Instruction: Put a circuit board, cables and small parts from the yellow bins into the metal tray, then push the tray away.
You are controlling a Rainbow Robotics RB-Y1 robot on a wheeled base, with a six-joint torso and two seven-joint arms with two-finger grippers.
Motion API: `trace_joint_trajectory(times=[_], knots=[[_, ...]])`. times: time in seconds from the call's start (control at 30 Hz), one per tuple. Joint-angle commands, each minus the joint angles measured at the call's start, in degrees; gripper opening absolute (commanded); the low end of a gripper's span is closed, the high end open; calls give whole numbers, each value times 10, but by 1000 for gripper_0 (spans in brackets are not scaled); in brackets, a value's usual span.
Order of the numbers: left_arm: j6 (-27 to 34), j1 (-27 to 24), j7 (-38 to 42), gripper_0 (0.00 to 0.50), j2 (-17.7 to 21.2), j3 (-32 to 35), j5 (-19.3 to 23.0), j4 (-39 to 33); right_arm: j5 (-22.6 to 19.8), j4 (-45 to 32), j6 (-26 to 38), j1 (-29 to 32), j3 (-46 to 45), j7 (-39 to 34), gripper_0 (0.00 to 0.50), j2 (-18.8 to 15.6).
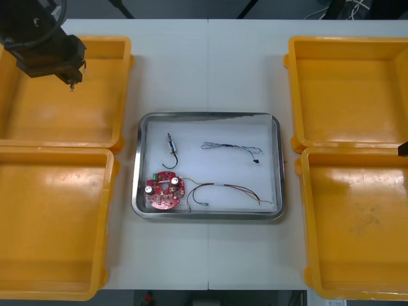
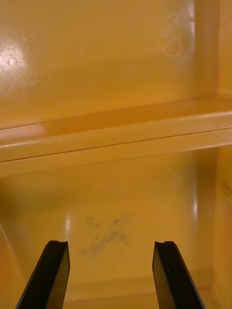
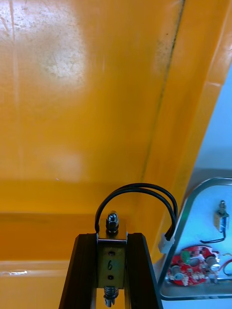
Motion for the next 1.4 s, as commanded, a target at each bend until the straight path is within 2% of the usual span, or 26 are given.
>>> trace_joint_trajectory(times=[0.03, 0.27, 0.37, 0.43, 0.5, 0.53, 0.7, 0.83, 0.97, 1.3, 1.4], knots=[[14, -37, 119, 0, -10, 10, 2, -36, 2, -15, -4, 5, -19, 15, 500, 5], [46, -32, 238, 0, -73, 11, -46, -73, 2, -15, -4, 5, -19, 15, 500, 5], [52, -20, 286, 0, -103, 12, -87, -92, 2, -15, -4, 5, -19, 15, 500, 5], [58, -6, 352, 0, -131, 14, -138, -124, 2, -15, -4, 5, -19, 15, 500, 5], [59, 8, 384, 0, -147, 17, -169, -144, 2, -15, -4, 5, -19, 15, 500, 5], [61, 16, 392, 0, -160, 20, -187, -155, 2, -15, -4, 5, -19, 15, 500, 5], [91, 56, 416, 0, -196, 39, -225, -210, 2, -15, -4, 5, -19, 15, 500, 5], [125, 98, 473, 0, -233, 45, -285, -282, 2, -15, -4, 5, -19, 15, 500, 5], [136, 140, 489, 0, -273, 45, -347, -327, 2, -15, -4, 5, -19, 15, 500, 5], [138, 185, 487, 0, -340, 39, -445, -331, 2, -15, -4, 5, -19, 15, 500, 5], [130, 186, 490, 0, -355, 10, -475, -311, 2, -15, -4, 5, -19, 15, 500, 5]])
